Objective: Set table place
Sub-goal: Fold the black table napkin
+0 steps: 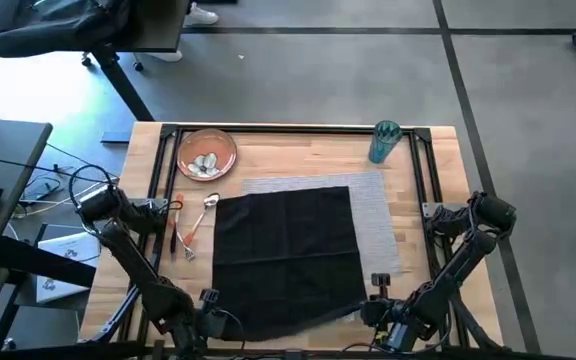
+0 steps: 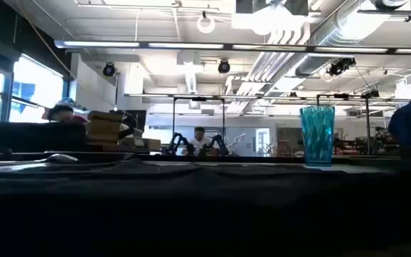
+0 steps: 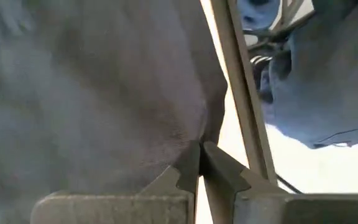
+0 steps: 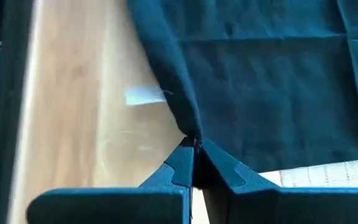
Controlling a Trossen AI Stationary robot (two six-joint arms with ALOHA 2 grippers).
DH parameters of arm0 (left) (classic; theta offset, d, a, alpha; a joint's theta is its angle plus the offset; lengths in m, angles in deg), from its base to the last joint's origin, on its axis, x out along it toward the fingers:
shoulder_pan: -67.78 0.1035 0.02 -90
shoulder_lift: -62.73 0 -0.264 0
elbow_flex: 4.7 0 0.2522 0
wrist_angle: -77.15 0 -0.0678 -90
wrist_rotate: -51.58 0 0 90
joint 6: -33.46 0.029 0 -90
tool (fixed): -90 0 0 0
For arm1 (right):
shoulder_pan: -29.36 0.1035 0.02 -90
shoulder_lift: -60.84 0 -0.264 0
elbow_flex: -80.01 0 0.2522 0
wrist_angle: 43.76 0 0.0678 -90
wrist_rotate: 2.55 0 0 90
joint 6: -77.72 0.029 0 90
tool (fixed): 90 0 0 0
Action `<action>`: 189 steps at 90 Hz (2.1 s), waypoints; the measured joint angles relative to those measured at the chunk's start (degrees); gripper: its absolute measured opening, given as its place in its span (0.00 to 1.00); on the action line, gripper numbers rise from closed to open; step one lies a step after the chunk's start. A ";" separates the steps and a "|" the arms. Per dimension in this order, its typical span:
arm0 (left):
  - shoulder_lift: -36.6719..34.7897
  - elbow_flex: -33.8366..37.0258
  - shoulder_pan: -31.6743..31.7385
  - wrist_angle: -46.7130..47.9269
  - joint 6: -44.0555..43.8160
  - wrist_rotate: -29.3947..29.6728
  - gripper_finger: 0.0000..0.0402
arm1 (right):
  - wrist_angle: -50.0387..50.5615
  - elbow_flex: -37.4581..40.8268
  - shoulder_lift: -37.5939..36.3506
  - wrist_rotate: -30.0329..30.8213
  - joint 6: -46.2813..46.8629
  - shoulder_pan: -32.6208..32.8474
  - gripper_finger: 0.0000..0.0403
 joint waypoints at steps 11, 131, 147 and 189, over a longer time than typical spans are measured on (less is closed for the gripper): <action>-1.72 -0.21 0.25 -0.31 -1.04 1.17 0.00 | 0.90 -1.27 -0.21 0.79 -1.36 -0.18 0.00; -14.97 -4.47 10.01 52.01 -21.77 24.21 0.00 | 34.45 -11.74 -0.71 4.49 -4.62 -29.32 0.00; -15.04 1.92 14.94 50.47 -20.67 23.56 0.00 | 29.76 -6.16 -0.66 6.06 -8.98 -35.43 0.00; -15.04 13.30 22.46 44.28 -20.05 27.53 0.00 | 15.77 -0.04 -0.66 9.06 -21.44 -46.30 0.00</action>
